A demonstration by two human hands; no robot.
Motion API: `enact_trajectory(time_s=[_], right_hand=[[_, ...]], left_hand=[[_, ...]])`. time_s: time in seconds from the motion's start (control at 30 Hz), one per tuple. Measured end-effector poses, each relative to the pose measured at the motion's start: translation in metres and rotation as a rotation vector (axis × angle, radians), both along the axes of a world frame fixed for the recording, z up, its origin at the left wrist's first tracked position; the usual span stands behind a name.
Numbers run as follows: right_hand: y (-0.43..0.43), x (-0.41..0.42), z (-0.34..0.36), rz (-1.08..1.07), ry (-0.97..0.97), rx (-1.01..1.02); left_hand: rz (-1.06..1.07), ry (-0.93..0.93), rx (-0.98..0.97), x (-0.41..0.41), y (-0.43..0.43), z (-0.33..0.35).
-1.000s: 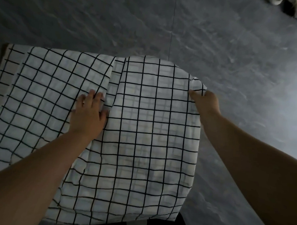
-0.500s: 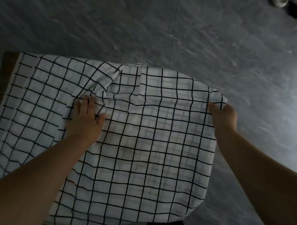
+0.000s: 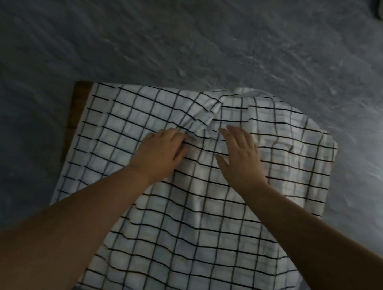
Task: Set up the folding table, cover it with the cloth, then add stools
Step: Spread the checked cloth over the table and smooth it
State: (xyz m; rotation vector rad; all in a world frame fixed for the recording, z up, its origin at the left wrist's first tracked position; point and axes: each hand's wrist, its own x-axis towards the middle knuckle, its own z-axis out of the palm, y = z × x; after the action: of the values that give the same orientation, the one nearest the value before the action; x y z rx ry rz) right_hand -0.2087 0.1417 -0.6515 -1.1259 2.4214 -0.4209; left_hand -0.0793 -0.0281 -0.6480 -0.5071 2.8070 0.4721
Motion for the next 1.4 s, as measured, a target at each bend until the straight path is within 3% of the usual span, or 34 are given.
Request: enact_trajectory(time_s=[0.13,0.27,0.4,0.53,0.7,0.83,1.07,1.4], right_hand=[[-0.054,0.025,-0.006,-0.216,-0.092,0.009],[-0.081,0.033,-0.008,-0.364,-0.069,0.053],[-0.086,0.041,-0.009,-0.371,-0.022,0.105],[-0.090,0.049,-0.013,-0.368,-0.002,0.130],[-0.097,0.055,-0.013,-0.411,0.001,0.129],[-0.099,0.057,-0.013,-0.416,0.012,0.133],[-0.098,0.059,-0.018,-0.388,0.010,0.136],[-0.089,0.067,-0.018,-0.346,-0.035,0.084]], left_hand=[[-0.060,0.088,-0.048,0.017,-0.046,0.003],[0.276,0.029,-0.138,0.040,-0.098,-0.006],[0.643,-0.129,-0.065,0.064,-0.140,-0.016],[0.700,-0.042,-0.072,0.078,-0.160,-0.026],[1.010,0.012,0.126,0.068,-0.164,-0.025],[0.973,0.026,0.221,0.063,-0.157,-0.031],[0.730,0.111,0.089,0.065,-0.142,-0.030],[0.863,0.119,0.310,0.076,-0.135,-0.006]])
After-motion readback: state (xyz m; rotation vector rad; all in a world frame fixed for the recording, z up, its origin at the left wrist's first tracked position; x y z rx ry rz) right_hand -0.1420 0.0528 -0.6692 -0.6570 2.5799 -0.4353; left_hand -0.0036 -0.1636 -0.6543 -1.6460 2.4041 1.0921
